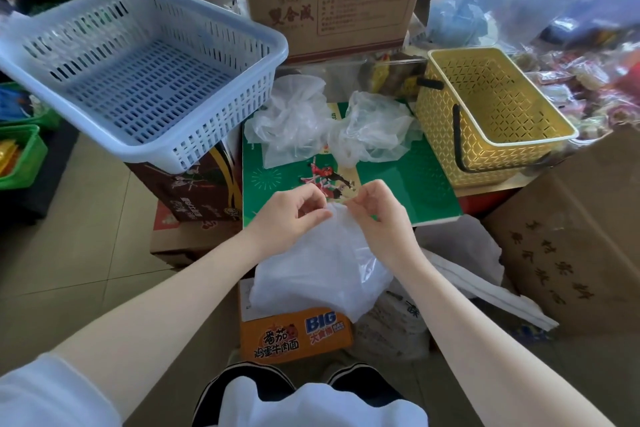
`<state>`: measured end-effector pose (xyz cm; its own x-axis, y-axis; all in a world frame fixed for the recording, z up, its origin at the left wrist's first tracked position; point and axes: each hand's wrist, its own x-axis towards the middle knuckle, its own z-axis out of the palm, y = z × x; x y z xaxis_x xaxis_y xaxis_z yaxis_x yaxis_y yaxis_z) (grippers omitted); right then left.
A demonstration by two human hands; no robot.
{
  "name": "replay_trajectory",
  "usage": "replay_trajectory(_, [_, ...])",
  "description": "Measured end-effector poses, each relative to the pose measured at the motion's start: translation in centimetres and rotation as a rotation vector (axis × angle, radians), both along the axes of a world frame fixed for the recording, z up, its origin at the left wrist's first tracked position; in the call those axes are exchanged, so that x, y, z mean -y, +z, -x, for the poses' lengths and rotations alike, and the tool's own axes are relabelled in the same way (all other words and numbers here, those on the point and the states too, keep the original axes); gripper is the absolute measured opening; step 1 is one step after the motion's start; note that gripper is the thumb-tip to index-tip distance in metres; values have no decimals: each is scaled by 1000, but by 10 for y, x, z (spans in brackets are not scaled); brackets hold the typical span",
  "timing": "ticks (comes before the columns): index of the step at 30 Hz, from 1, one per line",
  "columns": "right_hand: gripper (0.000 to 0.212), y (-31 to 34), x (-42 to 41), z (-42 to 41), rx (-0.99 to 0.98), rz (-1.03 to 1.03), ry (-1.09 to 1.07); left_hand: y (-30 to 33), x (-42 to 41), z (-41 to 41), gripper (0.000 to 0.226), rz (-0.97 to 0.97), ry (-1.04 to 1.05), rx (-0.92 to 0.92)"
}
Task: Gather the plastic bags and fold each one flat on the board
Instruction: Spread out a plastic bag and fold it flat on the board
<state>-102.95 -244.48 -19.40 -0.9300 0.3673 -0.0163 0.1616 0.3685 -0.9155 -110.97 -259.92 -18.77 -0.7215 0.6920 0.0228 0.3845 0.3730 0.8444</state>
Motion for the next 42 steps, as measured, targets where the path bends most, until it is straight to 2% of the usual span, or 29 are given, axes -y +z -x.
replay_trajectory(1, [12,0,1,-5,-29,-75,28,-1,0,0,12,-12,43,-32])
replay_trajectory(4, [41,-6,11,-17,32,-317,116,-4,-3,-1,20,-88,166,-121])
replay_trajectory(6, [47,-13,19,-18,56,-503,31,-5,-5,-3,22,-139,209,-136])
replay_trajectory(8, [45,-19,24,-16,5,-601,-26,-4,-8,-4,21,-186,269,-169])
replay_trajectory(11, [26,-25,27,-14,-26,-509,76,-3,-8,-2,18,-244,381,-228])
replay_trajectory(13, [23,-28,23,-16,-2,-353,160,-4,-5,4,15,-264,437,-264])
replay_trajectory(16, [13,-29,13,-15,7,-137,116,-8,5,17,12,-240,538,-293])
replay_trajectory(18, [6,-28,6,-13,-19,-141,87,-15,13,23,12,-205,597,-259])
replay_trajectory(20, [9,-29,-2,-12,27,-180,173,-22,20,26,13,-160,592,-215])
replay_trajectory(25, [35,-24,-22,-3,317,-155,383,-31,34,22,20,-110,525,-110])
replay_trajectory(29, [33,-14,-29,12,498,-317,530,-30,39,23,28,-111,486,53])
replay_trajectory(33, [29,-10,-29,14,674,-339,676,-28,41,20,29,-169,428,137])
replay_trajectory(35, [23,-9,-19,17,559,-359,657,-24,41,20,28,-212,399,166])
replay_trajectory(38, [18,0,10,26,253,-266,525,-16,42,21,21,-220,354,122])
replay_trajectory(42, [25,3,46,43,45,-300,461,-5,45,26,19,-244,357,24])
